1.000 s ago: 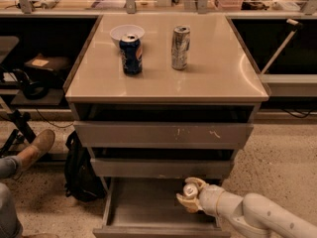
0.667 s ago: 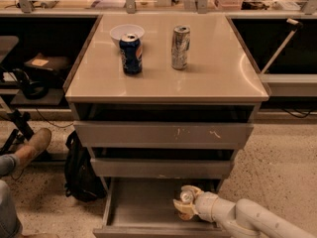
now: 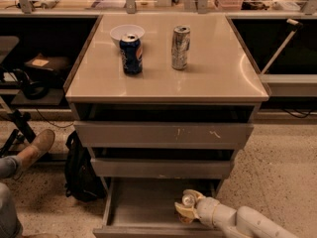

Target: Place orange can into bottom drawer

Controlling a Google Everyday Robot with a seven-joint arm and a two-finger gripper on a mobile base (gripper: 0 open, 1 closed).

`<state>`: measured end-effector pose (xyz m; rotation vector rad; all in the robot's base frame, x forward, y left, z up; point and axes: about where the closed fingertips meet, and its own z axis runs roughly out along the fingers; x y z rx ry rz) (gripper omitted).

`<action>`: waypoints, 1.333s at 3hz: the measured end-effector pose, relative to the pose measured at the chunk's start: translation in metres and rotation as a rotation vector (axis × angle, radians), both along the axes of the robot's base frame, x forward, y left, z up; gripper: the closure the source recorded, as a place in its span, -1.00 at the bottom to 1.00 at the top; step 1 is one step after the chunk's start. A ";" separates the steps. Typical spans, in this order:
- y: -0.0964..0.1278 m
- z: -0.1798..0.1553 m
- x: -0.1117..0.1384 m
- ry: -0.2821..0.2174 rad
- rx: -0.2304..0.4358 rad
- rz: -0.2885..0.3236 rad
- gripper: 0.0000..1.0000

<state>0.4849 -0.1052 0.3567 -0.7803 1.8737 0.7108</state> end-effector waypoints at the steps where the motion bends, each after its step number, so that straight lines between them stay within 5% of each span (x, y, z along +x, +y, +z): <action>1: -0.010 -0.030 0.019 -0.076 -0.066 -0.053 1.00; 2: 0.004 -0.086 0.056 -0.089 -0.087 -0.107 1.00; 4: -0.008 -0.098 0.071 -0.087 -0.091 -0.141 1.00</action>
Offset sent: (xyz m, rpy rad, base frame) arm 0.1264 0.0283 -0.1594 -0.1175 -0.1146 -0.1600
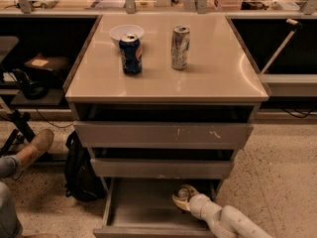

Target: Place orange can into bottom drawer

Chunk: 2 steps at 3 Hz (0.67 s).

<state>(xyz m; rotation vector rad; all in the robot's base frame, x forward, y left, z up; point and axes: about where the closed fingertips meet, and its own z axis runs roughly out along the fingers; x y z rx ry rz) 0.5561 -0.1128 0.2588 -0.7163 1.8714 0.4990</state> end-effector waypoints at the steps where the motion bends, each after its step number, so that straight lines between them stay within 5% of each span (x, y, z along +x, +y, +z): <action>1: 0.001 -0.027 -0.003 0.034 -0.024 0.003 1.00; 2: 0.006 -0.078 -0.009 0.112 -0.032 -0.005 1.00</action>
Offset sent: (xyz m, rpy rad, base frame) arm -0.0193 0.0089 -0.1457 -0.0440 0.2142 -0.0206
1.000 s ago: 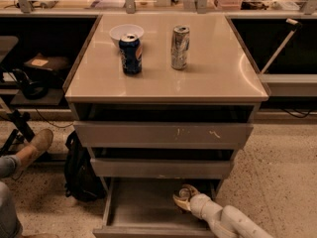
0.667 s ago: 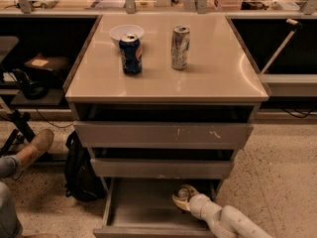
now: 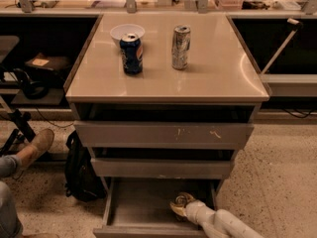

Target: Place orange can into bottom drawer

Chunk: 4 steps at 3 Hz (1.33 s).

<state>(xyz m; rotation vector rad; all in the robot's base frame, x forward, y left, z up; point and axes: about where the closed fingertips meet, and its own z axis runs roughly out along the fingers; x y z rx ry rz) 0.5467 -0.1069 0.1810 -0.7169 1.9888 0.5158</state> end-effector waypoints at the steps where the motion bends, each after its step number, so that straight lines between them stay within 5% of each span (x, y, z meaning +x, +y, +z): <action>1: 0.000 0.002 0.000 0.004 -0.002 0.001 1.00; 4: 0.001 0.002 0.000 0.004 -0.002 0.001 -0.30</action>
Offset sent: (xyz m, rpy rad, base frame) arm -0.0003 0.0005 0.0014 -0.0017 0.0037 0.0005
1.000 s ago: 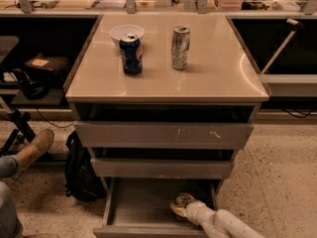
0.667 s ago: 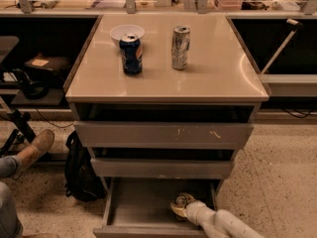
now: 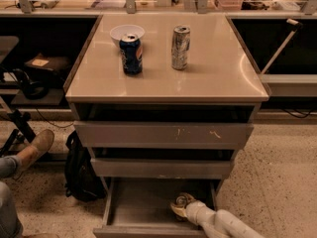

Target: Place orange can into bottom drawer

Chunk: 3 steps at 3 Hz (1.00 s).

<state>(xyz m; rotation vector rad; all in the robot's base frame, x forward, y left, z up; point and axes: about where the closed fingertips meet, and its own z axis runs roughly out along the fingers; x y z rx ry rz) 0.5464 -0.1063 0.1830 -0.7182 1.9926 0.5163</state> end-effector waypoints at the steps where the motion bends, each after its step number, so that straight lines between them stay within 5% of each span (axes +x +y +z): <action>1: 0.000 0.000 0.000 0.000 0.000 0.000 -0.77; 2: 0.000 0.000 0.000 0.000 0.000 0.000 -1.00; 3: 0.000 0.000 0.000 0.000 0.000 0.000 -1.00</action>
Offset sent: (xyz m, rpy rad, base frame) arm 0.0000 0.0000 0.0000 0.0000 0.0000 0.0000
